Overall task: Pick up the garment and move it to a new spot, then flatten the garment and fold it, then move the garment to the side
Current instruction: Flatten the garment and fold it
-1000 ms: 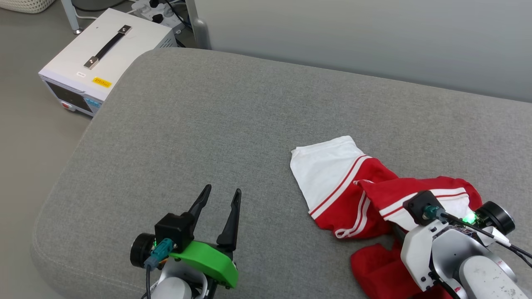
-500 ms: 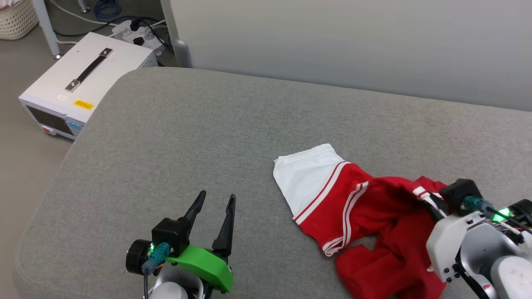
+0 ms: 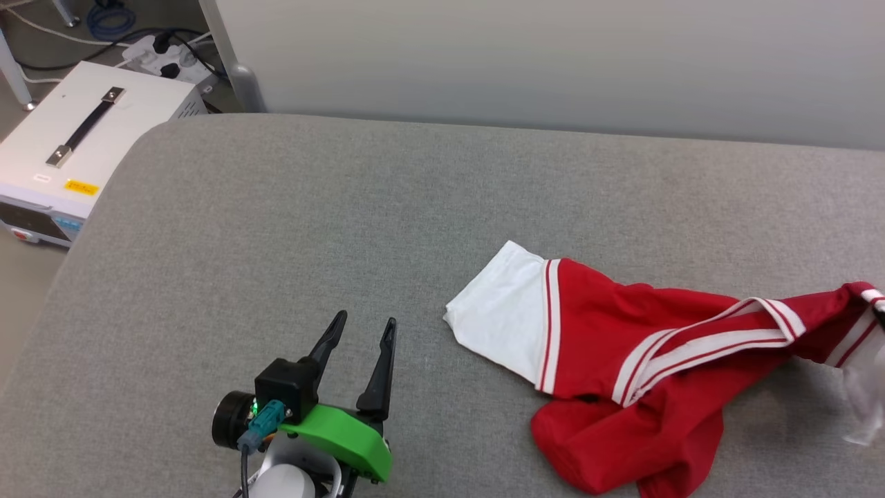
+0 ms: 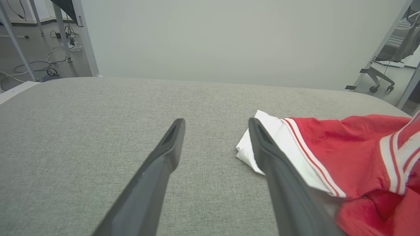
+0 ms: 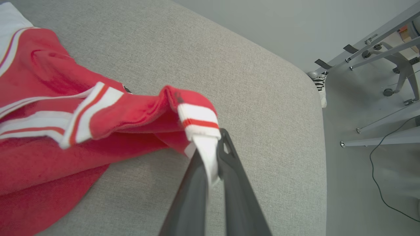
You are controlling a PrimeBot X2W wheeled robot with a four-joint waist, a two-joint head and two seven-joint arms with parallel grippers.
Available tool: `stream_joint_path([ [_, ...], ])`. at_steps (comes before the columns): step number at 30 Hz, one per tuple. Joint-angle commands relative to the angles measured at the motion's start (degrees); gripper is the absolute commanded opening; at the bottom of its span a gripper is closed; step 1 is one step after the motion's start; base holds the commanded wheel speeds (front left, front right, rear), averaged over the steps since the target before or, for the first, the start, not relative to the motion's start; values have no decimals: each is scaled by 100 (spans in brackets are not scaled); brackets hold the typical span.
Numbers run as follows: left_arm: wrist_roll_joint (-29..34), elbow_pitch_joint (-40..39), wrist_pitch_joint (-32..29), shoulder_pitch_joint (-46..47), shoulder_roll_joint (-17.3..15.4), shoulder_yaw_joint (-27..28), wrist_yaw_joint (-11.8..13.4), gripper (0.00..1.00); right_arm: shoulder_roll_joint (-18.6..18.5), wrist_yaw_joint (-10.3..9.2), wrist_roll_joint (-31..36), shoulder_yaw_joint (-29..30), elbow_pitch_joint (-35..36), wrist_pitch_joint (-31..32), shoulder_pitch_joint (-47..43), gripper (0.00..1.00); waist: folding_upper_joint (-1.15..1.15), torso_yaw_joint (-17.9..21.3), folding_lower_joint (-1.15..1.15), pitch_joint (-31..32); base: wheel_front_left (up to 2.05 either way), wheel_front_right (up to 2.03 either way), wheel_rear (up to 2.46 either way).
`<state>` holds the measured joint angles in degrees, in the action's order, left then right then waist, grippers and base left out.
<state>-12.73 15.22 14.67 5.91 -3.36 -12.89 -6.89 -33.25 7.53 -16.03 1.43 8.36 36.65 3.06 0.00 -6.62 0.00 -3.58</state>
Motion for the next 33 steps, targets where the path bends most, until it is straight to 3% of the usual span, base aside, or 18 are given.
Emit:
stream_joint_path([
  [1, 38, -31, 33, 125, 20, -9, -33, 100, -132, -4, -116, 32, -75, 90, 187, 0, 0, -43, 0, -302, 0, 0, 0],
  [7, 27, -37, 33, 378, 31, -39, -44, 100, -789, -4, -527, -153, -684, 510, 758, 0, 0, -273, 0, -760, 0, 0, 0],
  [15, -26, -30, 33, 646, 42, -107, -52, 100, -1502, -4, -629, -907, -1754, 369, 1734, 0, 0, -684, 0, -1188, 0, 0, 0],
  [16, -34, -31, 33, 667, 43, -114, -52, 100, -1585, -4, -602, -1038, -1859, 319, 1837, 18, 0, -725, 0, -1221, 0, 0, 0],
  [17, -44, -32, 33, 686, 44, -118, -53, 100, -1658, -4, -566, -1150, -2021, 233, 1984, 49, 0, -765, 0, -1253, 0, 0, 0],
  [18, -52, -35, 33, 702, 45, -124, -53, 100, -1711, -4, -500, -1216, -2207, 131, 2144, 100, 0, -801, 0, -1293, 0, 0, 0],
  [21, -127, -41, 33, 762, 47, -167, -55, 100, -1542, -4, -151, -1485, -3246, -516, 2946, 100, 0, -897, 0, -1365, 0, 0, 0],
  [27, -113, -10, 33, 714, 47, -107, -34, 100, -1093, -4, 68, -1484, -3780, -1253, 3264, 100, 0, -746, 0, -1065, 0, 0, 0],
  [33, -61, -6, 33, 595, 47, -67, -36, 100, -573, -4, -55, -1104, -3737, -2183, 3143, 100, 0, -472, 0, -656, 0, 0, 0],
])
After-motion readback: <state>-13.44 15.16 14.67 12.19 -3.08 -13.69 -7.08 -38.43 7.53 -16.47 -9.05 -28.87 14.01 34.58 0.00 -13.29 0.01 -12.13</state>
